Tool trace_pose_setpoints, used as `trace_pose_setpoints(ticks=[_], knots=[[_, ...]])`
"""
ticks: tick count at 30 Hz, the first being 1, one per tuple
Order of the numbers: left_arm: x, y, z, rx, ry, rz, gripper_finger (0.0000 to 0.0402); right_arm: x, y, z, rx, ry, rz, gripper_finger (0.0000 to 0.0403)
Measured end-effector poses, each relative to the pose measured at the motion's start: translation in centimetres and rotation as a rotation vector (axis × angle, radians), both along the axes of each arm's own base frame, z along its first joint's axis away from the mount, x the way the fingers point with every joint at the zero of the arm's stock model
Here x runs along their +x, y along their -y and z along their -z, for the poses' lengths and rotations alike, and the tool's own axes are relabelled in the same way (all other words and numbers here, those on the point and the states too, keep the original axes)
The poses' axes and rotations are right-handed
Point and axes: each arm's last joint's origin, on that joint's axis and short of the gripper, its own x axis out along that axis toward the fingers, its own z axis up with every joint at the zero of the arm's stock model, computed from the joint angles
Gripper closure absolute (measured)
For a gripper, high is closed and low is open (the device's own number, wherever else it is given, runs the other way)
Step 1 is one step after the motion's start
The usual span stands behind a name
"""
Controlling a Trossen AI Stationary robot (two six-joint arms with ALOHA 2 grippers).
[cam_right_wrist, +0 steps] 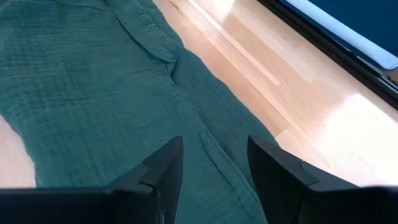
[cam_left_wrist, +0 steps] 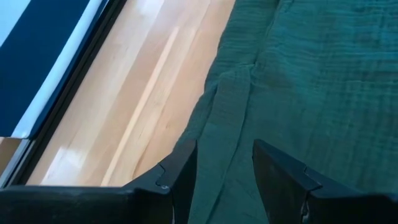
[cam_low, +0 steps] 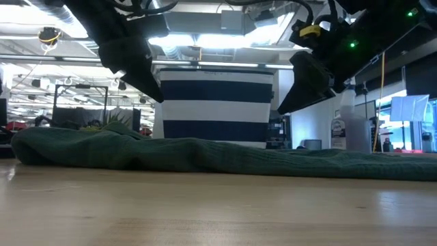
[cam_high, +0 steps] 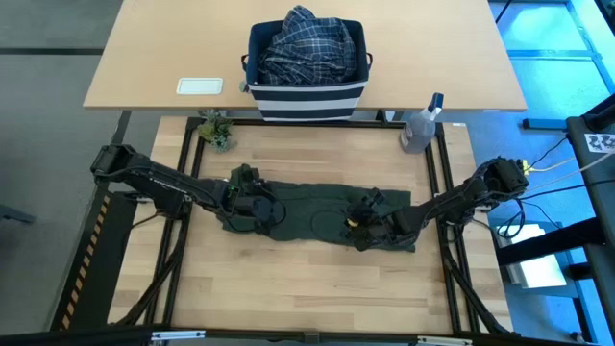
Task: Fold Laundry from Bin
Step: Fold the green polo shirt
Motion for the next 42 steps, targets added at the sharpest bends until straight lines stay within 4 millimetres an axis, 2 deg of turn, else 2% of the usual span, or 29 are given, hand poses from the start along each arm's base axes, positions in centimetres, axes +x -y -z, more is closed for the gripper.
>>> trace_pose_setpoints(ticks=[39,42], knots=[[0.0,0.0,0.0,0.0,-0.001,0.0,0.0253,0.9,-0.1,-0.6,-0.023,0.054,-0.056,0.0226],[0.0,0.0,0.0,0.0,-0.001,0.0,0.0253,1.3,-0.4,-0.8,0.001,0.058,-0.133,0.0226]])
